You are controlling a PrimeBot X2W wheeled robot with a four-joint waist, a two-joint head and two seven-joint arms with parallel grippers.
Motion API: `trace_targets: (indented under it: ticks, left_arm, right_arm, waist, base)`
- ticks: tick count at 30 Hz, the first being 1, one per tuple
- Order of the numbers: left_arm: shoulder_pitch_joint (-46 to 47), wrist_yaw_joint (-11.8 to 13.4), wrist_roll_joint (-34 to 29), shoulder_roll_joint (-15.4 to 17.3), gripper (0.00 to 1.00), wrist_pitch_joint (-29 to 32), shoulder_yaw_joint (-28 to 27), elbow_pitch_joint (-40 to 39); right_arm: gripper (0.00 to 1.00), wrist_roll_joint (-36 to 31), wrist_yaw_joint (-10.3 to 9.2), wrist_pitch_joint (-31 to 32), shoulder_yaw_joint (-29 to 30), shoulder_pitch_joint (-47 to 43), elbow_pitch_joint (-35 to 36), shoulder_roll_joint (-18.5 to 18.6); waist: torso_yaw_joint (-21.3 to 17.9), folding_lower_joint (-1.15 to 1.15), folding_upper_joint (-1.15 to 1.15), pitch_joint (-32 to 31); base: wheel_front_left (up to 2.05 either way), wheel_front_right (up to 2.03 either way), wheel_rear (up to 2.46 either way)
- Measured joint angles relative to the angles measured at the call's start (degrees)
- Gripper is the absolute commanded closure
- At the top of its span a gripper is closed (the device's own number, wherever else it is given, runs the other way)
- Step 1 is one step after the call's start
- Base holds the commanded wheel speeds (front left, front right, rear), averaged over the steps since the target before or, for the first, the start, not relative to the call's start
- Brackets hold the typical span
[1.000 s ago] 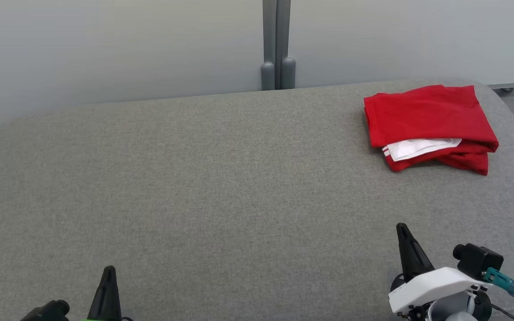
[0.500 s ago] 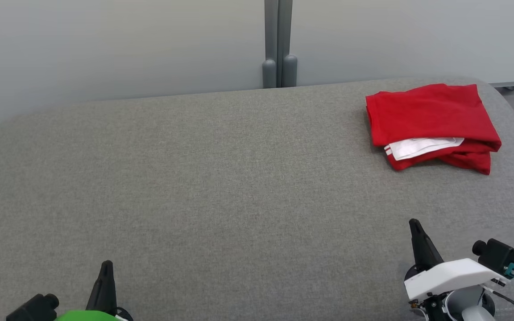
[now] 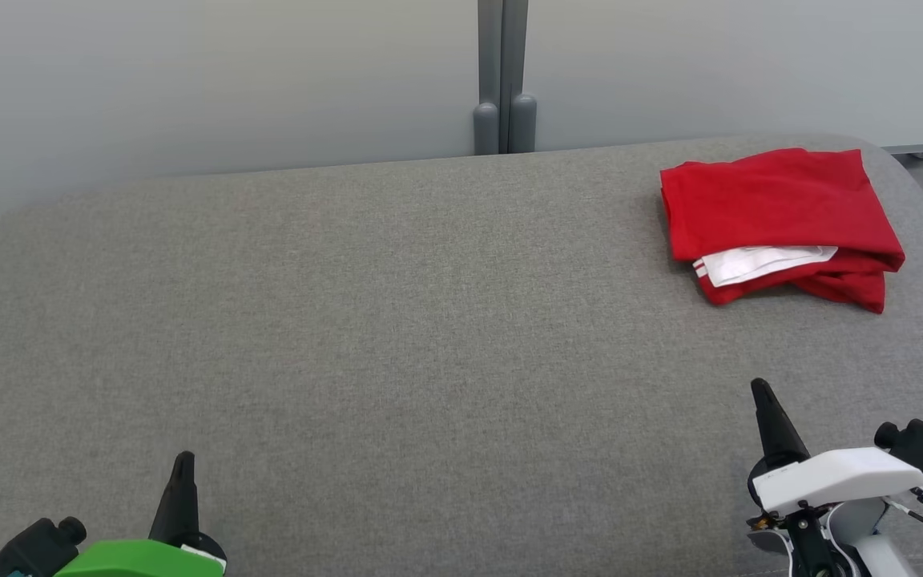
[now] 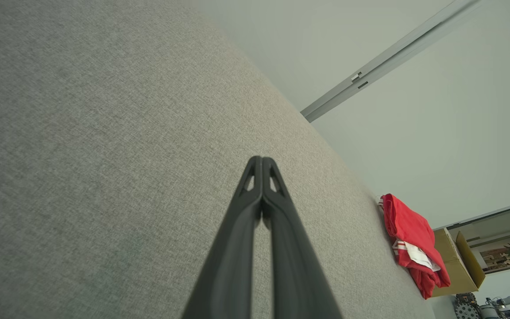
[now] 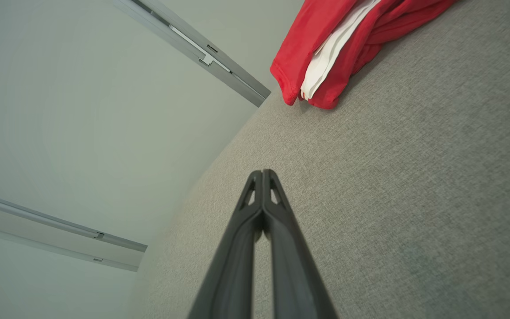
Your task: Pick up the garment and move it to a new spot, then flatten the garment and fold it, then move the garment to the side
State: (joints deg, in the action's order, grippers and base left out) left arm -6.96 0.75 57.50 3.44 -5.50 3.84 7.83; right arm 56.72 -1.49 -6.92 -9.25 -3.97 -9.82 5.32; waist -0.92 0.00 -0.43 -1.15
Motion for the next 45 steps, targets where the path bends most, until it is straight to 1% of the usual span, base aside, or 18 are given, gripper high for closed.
trace_targets:
  ticks: [21, 35, 36, 39, 40, 45]
  left_arm:
    - [3.15, -2.41, 14.27, 0.59, 1.0, 3.54, -1.8, 2.8]
    - [5.32, -4.55, 23.13, 0.67, 1.0, 5.55, -2.85, 4.47]
    - [5.5, -4.78, 24.01, 0.68, 1.0, 5.87, -3.02, 4.57]
    - [6.23, -4.87, 25.58, 0.68, 1.0, 6.23, -3.42, 4.76]
    - [6.45, -5.19, 26.27, 0.69, 1.0, 6.5, -3.5, 4.86]
    - [7.16, -5.86, 29.58, 0.7, 1.0, 7.08, -3.77, 5.56]
  right_arm:
    - [1.0, 15.21, 3.0, 3.33, 4.23, 2.33, -1.76, 0.14]
    - [1.0, 24.79, 4.63, 5.28, 6.95, 3.77, -2.72, 0.22]
    - [1.0, 25.39, 5.03, 5.56, 7.13, 3.78, -2.88, 0.23]
    - [1.0, 27.76, 5.17, 5.82, 7.61, 3.96, -3.19, 0.23]
    - [1.0, 28.39, 5.55, 6.09, 7.82, 4.09, -3.3, 0.23]
    - [1.0, 32.01, 6.24, 6.93, 8.93, 5.0, -3.59, 0.27]
  waist:
    - [0.36, 0.0, 0.0, 0.54]
    - [0.58, 0.0, 0.0, 0.86]
    - [0.6, 0.0, 0.0, 0.89]
    - [0.65, 0.0, 0.0, 0.96]
    - [0.66, 0.0, 0.0, 0.99]
    - [0.75, 0.0, 0.0, 1.11]
  base:
    - [0.0, 0.0, 0.0]
    - [0.0, 0.0, 0.0]
    - [0.0, 0.0, 0.0]
    - [0.0, 0.0, 0.0]
    - [0.0, 0.0, 0.0]
    - [0.0, 0.0, 0.0]
